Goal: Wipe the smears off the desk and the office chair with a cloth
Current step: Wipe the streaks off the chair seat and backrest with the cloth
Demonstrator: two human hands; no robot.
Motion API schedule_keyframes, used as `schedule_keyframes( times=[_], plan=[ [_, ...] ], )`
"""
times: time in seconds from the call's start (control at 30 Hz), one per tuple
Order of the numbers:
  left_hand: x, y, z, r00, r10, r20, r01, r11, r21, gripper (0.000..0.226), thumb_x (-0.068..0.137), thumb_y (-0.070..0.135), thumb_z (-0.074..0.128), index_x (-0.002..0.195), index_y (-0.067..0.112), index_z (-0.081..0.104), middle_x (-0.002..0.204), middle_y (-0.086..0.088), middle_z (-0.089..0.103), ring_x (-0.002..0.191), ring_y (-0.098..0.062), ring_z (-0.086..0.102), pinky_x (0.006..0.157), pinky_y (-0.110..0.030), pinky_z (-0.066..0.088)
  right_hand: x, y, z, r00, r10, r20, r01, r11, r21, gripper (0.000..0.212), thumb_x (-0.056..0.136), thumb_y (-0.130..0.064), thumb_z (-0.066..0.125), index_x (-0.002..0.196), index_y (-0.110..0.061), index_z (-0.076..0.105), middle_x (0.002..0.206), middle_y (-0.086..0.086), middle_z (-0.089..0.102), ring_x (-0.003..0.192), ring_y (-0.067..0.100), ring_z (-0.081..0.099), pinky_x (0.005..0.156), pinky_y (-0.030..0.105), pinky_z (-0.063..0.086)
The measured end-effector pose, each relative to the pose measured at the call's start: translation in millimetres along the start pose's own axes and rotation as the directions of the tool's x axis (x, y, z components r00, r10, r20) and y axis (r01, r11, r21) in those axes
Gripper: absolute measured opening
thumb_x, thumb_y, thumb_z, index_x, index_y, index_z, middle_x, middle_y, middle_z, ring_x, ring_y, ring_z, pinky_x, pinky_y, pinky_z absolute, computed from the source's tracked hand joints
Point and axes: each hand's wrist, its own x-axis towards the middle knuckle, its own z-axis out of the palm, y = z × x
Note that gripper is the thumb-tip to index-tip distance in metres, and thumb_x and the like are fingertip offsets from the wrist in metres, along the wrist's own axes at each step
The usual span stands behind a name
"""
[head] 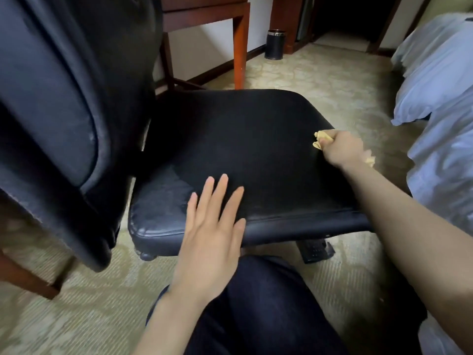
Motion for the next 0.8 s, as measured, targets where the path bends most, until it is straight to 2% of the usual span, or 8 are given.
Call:
schedule_keyframes(
  times=[0.1, 0.17, 0.27, 0.37, 0.53, 0.63, 0.73, 0.8],
  plan=[
    [-7.9, -28.9, -17.4, 0.997, -0.022, -0.076, 0.041, 0.968, 0.247, 0.051, 0.098, 0.03, 0.028, 0.141, 0.008, 0.042, 0.153, -0.013, 0.031, 0.145, -0.028, 0.018, 0.117, -0.048, 0.009, -10.5, -40.3, 14.7, 0.988, -0.153, 0.015, 0.154, 0.986, -0.067, 0.035, 0.098, -0.039, 0.041, 0.125, -0.023, 0.057, 0.122, 0.015, 0.058, 0.121, 0.036, 0.043, 0.1, 0.047, 0.03],
    [-12.3, -40.3, -22.3, 0.994, -0.03, -0.105, 0.068, 0.921, 0.384, 0.053, 0.097, 0.031, 0.029, 0.143, 0.007, 0.039, 0.151, -0.017, 0.033, 0.142, -0.033, 0.024, 0.114, -0.051, 0.012, -27.7, -73.2, 29.1, 0.956, -0.29, 0.046, 0.294, 0.949, -0.111, 0.034, 0.099, -0.039, 0.038, 0.127, -0.031, 0.056, 0.12, 0.012, 0.058, 0.118, 0.033, 0.045, 0.094, 0.044, 0.032],
    [-16.8, -41.6, -21.9, 0.99, -0.06, -0.128, 0.106, 0.915, 0.389, 0.059, 0.096, 0.037, 0.027, 0.145, 0.004, 0.033, 0.151, -0.023, 0.029, 0.14, -0.039, 0.024, 0.112, -0.046, 0.014, -57.9, -123.8, 49.8, 0.875, -0.469, 0.122, 0.479, 0.874, -0.079, 0.034, 0.098, -0.04, 0.038, 0.13, -0.042, 0.052, 0.118, 0.008, 0.056, 0.113, 0.03, 0.048, 0.092, 0.042, 0.033],
    [-19.2, -35.2, -15.8, 0.986, -0.051, -0.162, 0.114, 0.907, 0.406, 0.062, 0.096, 0.039, 0.029, 0.146, 0.004, 0.028, 0.151, -0.022, 0.029, 0.139, -0.037, 0.02, 0.111, -0.045, 0.016, -87.9, -161.2, 62.2, 0.789, -0.593, 0.159, 0.603, 0.797, -0.022, 0.034, 0.095, -0.045, 0.043, 0.125, -0.034, 0.056, 0.116, 0.007, 0.055, 0.109, 0.032, 0.051, 0.091, 0.04, 0.035],
    [-19.4, -36.0, -15.4, 0.974, -0.069, -0.218, 0.145, 0.923, 0.357, 0.066, 0.096, 0.042, 0.028, 0.149, 0.006, 0.012, 0.155, -0.02, 0.019, 0.142, -0.033, 0.014, 0.114, -0.041, 0.011, -129.0, -180.3, 65.2, 0.539, -0.802, 0.258, 0.784, 0.589, 0.193, 0.035, 0.092, -0.038, 0.052, 0.127, -0.03, 0.055, 0.133, 0.008, 0.049, 0.126, 0.029, 0.037, 0.097, 0.031, 0.025],
    [-20.2, -39.6, -16.4, 0.969, -0.052, -0.242, 0.131, 0.937, 0.323, 0.067, 0.099, 0.047, 0.022, 0.15, 0.006, 0.008, 0.156, -0.015, 0.012, 0.144, -0.03, 0.01, 0.117, -0.036, 0.005, -150.5, -166.1, 62.7, 0.337, -0.914, 0.228, 0.914, 0.375, 0.154, 0.03, 0.092, -0.026, 0.05, 0.121, -0.024, 0.057, 0.13, 0.001, 0.054, 0.124, 0.022, 0.039, 0.098, 0.032, 0.023],
    [-21.3, -45.6, -17.1, 0.967, -0.019, -0.252, 0.097, 0.95, 0.298, 0.073, 0.098, 0.057, 0.014, 0.15, 0.007, 0.003, 0.156, -0.013, 0.006, 0.145, -0.028, 0.006, 0.118, -0.034, 0.001, -161.7, -134.4, 52.5, 0.234, -0.945, 0.227, 0.952, 0.27, 0.142, 0.026, 0.092, -0.025, 0.05, 0.114, -0.022, 0.064, 0.126, -0.01, 0.057, 0.126, 0.014, 0.037, 0.103, 0.031, 0.021],
    [-21.0, -49.4, -18.7, 0.968, -0.008, -0.252, 0.081, 0.956, 0.281, 0.076, 0.097, 0.059, 0.014, 0.15, 0.007, 0.003, 0.156, -0.012, 0.005, 0.146, -0.027, 0.003, 0.118, -0.032, 0.0, -165.1, -107.1, 40.1, 0.195, -0.955, 0.222, 0.946, 0.243, 0.213, 0.027, 0.095, -0.032, 0.05, 0.119, -0.031, 0.063, 0.13, -0.018, 0.055, 0.131, 0.013, 0.036, 0.107, 0.033, 0.022]
  ],
)
